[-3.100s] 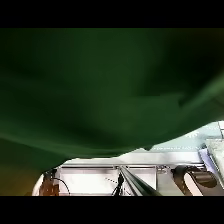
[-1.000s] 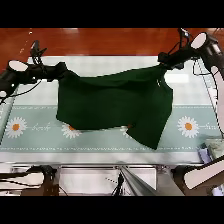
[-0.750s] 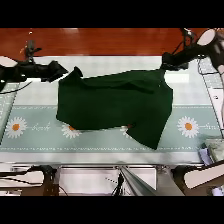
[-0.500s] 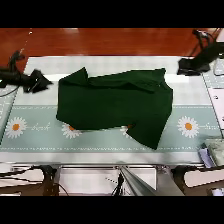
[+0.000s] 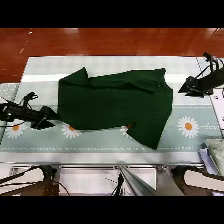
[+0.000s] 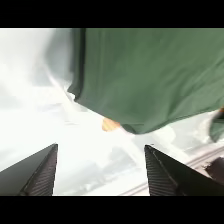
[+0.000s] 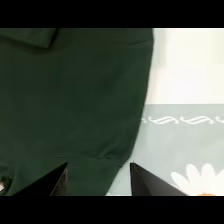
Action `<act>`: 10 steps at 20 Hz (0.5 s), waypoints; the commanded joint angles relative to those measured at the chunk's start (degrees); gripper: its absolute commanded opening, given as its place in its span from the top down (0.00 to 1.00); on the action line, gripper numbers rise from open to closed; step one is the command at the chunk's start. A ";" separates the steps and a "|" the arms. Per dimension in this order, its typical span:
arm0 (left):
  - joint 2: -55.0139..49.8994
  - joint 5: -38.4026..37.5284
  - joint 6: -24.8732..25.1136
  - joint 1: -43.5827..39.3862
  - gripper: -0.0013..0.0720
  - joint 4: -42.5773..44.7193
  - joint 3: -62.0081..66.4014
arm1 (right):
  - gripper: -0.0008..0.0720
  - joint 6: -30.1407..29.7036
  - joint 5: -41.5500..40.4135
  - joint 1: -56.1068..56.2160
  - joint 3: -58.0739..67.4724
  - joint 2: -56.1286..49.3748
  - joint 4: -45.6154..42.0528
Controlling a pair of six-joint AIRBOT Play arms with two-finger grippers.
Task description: Fold the shirts.
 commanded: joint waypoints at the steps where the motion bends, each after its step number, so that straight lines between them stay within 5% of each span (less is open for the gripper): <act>1: 0.22 5.84 1.22 -3.74 0.13 -1.68 -2.71 | 0.33 -1.70 -2.45 -0.52 -6.16 2.03 2.99; 4: -0.85 13.22 -0.94 -8.35 0.18 -3.63 -2.71 | 0.33 -1.95 -2.78 -0.52 -7.37 2.03 4.22; 8: -3.41 15.50 -0.15 -13.53 0.92 -7.21 -2.69 | 0.32 -3.04 -5.07 -0.57 -7.37 2.78 9.46; 10: -3.30 14.56 1.31 -13.84 0.96 -7.19 -2.62 | 0.32 -3.65 -4.09 -0.59 -7.93 2.86 5.20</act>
